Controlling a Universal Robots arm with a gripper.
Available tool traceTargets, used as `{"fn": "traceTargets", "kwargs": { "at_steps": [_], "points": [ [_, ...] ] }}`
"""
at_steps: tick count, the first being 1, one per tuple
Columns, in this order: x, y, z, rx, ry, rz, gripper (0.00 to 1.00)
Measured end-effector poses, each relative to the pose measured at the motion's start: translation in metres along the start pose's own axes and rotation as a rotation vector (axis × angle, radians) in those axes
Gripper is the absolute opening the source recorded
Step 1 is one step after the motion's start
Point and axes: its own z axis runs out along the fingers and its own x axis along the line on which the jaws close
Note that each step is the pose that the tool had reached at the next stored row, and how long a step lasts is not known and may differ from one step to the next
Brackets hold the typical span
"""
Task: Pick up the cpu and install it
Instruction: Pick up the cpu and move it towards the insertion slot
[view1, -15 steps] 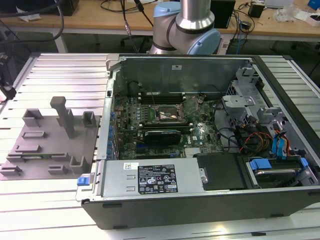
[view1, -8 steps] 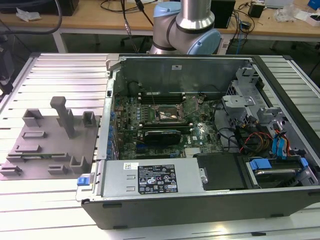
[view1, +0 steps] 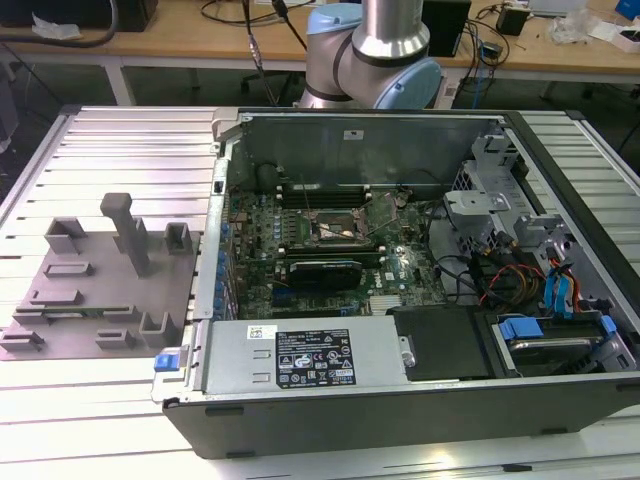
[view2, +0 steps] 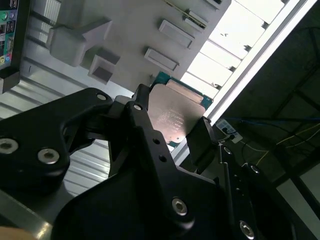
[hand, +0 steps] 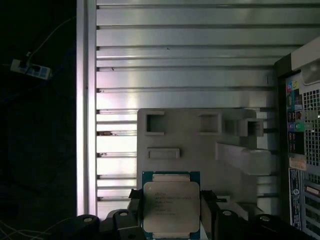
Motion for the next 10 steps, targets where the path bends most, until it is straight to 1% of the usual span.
{"fn": "traceTargets", "kwargs": {
  "at_steps": [5, 7, 8, 9, 10],
  "points": [
    [-0.0001, 0.0007, -0.0121, 0.0001, 0.0, 0.0, 0.55],
    [-0.0001, 0.0011, -0.0208, 0.0, 0.0, 0.0, 0.55],
    [-0.0001, 0.0012, -0.0236, 0.0, 0.0001, 0.0, 0.55],
    [-0.0001, 0.0013, -0.0251, 0.0, 0.0001, 0.0, 0.55],
    [-0.0001, 0.0013, -0.0252, -0.0001, -0.0002, 0.0, 0.55]
  ]
}}
